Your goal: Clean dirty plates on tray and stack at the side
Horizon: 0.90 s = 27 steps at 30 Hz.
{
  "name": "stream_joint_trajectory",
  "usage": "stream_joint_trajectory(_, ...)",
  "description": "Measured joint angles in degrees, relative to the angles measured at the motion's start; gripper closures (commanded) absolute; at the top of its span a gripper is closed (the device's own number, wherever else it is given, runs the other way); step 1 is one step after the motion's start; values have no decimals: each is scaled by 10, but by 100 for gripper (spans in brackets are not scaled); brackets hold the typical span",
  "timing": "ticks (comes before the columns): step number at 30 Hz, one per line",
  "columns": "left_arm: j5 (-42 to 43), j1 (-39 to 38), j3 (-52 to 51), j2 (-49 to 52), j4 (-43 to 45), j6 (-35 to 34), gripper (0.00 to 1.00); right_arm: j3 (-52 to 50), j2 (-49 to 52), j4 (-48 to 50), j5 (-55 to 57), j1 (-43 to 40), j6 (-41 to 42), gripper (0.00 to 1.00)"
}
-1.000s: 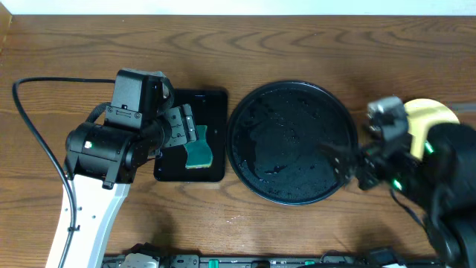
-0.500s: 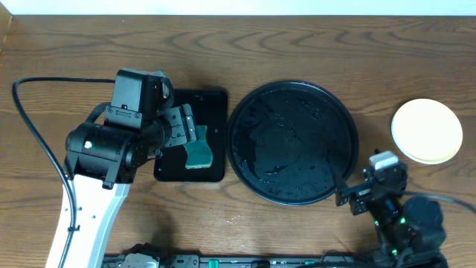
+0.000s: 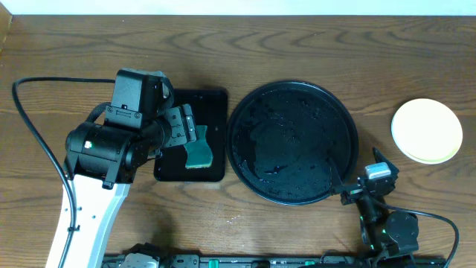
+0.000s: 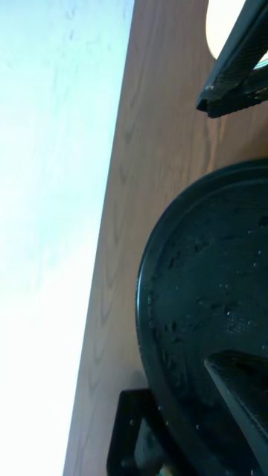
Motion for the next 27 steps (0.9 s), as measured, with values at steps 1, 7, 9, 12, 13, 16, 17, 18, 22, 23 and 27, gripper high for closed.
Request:
stream_joint_trajectory(1, 0, 0, 0, 0, 0, 0, 18, -2, 0, 0, 3, 0, -1, 1)
stream_joint_trajectory(7, 0, 0, 0, 0, 0, 0, 18, -2, 0, 0, 7, 0, -2, 1)
stream_joint_trajectory(9, 0, 0, 0, 0, 0, 0, 18, -2, 0, 0, 9, 0, -2, 1)
stream_joint_trajectory(12, 0, 0, 0, 0, 0, 0, 18, -2, 0, 0, 11, 0, -3, 1)
stream_joint_trajectory(13, 0, 0, 0, 0, 0, 0, 18, -2, 0, 0, 11, 0, -3, 1)
stream_joint_trajectory(16, 0, 0, 0, 0, 0, 0, 18, -2, 0, 0, 11, 0, -3, 1)
stream_joint_trajectory(17, 0, 0, 0, 0, 0, 0, 18, -2, 0, 0, 11, 0, -3, 1)
stream_joint_trajectory(18, 0, 0, 0, 0, 0, 0, 18, -2, 0, 0, 11, 0, -3, 1)
stream_joint_trajectory(22, 0, 0, 0, 0, 0, 0, 18, -2, 0, 0, 11, 0, -3, 1)
stream_joint_trajectory(23, 0, 0, 0, 0, 0, 0, 18, -2, 0, 0, 11, 0, -4, 1)
stream_joint_trajectory(27, 0, 0, -3, -8, 2, 0, 18, -2, 0, 0, 11, 0, -3, 1)
